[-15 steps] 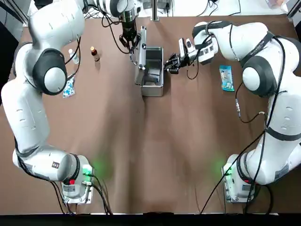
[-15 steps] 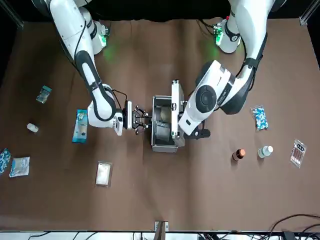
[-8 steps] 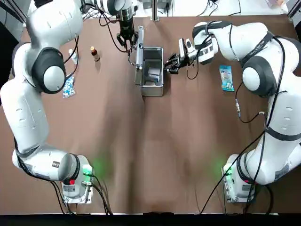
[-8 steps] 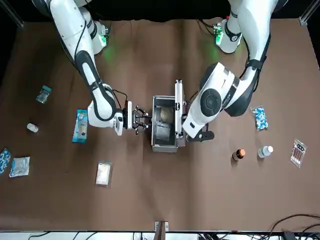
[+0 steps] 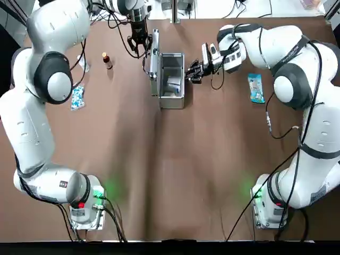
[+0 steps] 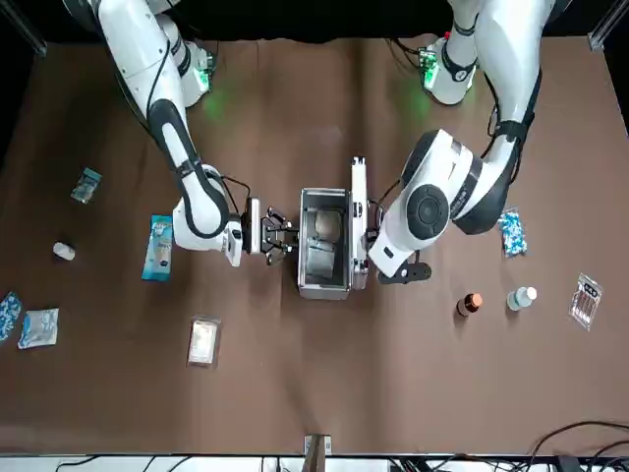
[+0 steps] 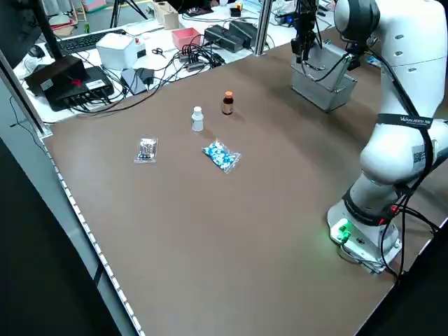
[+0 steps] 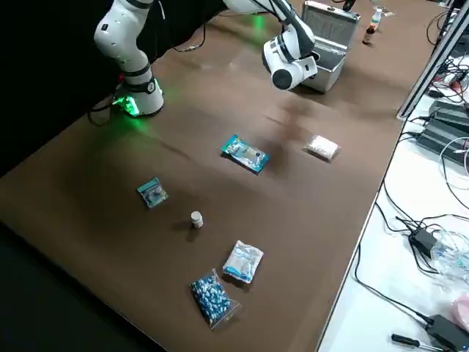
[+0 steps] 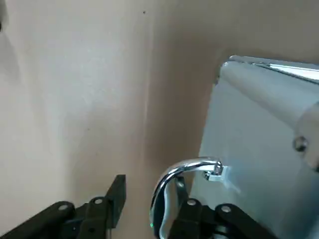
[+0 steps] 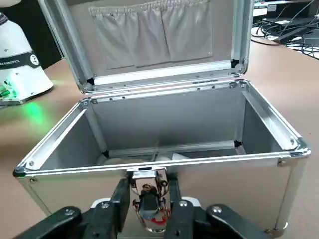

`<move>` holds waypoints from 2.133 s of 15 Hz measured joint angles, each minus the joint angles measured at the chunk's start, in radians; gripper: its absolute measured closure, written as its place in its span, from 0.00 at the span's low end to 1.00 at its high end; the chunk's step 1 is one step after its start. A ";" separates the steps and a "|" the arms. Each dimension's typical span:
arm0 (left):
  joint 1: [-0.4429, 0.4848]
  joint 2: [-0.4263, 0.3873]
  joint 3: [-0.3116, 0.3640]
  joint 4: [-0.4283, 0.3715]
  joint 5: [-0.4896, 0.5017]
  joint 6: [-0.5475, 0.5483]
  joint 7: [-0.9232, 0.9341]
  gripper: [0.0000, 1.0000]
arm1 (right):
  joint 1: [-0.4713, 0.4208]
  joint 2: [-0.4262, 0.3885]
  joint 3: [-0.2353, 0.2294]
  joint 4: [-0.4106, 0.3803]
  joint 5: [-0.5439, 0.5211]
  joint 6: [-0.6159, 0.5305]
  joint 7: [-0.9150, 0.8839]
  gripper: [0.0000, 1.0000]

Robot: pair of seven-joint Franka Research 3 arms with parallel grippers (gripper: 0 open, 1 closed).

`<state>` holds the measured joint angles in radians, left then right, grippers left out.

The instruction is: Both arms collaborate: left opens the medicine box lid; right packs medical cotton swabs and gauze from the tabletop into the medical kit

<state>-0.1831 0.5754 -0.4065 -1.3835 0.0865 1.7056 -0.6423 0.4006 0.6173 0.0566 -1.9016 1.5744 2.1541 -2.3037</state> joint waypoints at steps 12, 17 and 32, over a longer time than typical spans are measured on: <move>0.107 -0.033 0.004 0.015 0.005 0.001 0.097 0.10 | 0.002 0.000 0.007 -0.006 -0.002 -0.008 -0.002 0.24; 0.171 -0.096 0.003 0.018 0.005 -0.001 0.184 0.01 | -0.043 -0.001 0.004 0.003 -0.024 -0.089 -0.005 0.00; 0.228 -0.378 0.096 0.020 0.008 -0.157 0.455 0.01 | -0.329 -0.299 -0.003 0.130 -0.579 -0.388 0.615 0.00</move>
<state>0.0446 0.1977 -0.3105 -1.3630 0.0941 1.5484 -0.1875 0.0716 0.3185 0.0538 -1.7719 0.9952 1.7658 -1.6884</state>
